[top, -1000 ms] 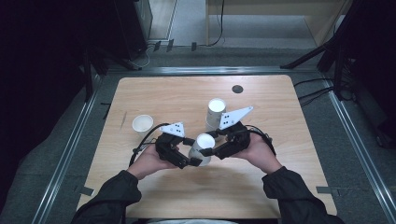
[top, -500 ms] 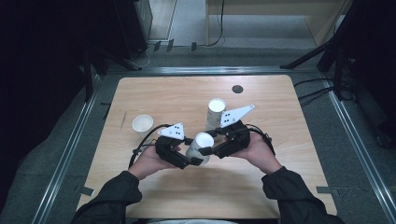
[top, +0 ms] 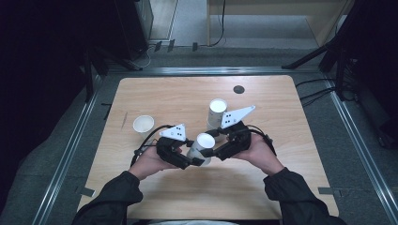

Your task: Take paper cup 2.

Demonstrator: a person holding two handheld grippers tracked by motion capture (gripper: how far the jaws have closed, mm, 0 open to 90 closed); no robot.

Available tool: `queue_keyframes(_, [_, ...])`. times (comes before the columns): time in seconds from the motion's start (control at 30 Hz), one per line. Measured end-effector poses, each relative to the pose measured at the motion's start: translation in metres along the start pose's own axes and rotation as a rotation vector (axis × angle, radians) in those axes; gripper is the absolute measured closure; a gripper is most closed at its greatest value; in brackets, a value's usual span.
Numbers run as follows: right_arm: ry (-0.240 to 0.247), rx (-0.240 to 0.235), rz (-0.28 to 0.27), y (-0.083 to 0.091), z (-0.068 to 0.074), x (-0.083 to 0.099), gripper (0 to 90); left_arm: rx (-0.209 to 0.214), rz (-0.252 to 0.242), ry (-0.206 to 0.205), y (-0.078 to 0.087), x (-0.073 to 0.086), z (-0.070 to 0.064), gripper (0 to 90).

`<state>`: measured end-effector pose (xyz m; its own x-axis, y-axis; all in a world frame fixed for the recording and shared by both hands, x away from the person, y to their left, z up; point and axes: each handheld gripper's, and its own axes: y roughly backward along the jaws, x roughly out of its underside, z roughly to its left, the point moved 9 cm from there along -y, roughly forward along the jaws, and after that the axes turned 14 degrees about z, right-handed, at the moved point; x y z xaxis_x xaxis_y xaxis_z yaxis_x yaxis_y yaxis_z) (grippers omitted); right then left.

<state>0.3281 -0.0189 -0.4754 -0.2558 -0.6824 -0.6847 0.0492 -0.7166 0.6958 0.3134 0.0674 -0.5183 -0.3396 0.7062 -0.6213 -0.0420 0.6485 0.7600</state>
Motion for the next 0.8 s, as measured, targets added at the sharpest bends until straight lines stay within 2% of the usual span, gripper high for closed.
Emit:
queue_keyframes(0.03, [-0.002,0.014,0.000,0.001,-0.001,0.000,25.3,-0.002,0.005,0.003,0.000,0.000,0.000,32.5])
queue_keyframes(0.27, [0.014,0.026,0.002,0.007,-0.003,0.008,25.3,0.012,0.018,0.010,0.008,0.000,0.002,32.5])
queue_keyframes(0.33, [0.019,0.035,0.012,0.008,-0.004,0.013,25.4,-0.005,0.044,0.000,0.012,0.002,0.005,32.3])
queue_keyframes(0.47, [0.022,0.049,0.020,0.007,-0.007,0.021,27.1,0.004,0.053,0.014,0.021,0.002,0.011,32.2])
queue_keyframes(0.8, [0.014,0.071,0.070,0.002,-0.010,0.037,29.7,-0.009,0.134,0.007,0.027,0.005,0.018,32.2])
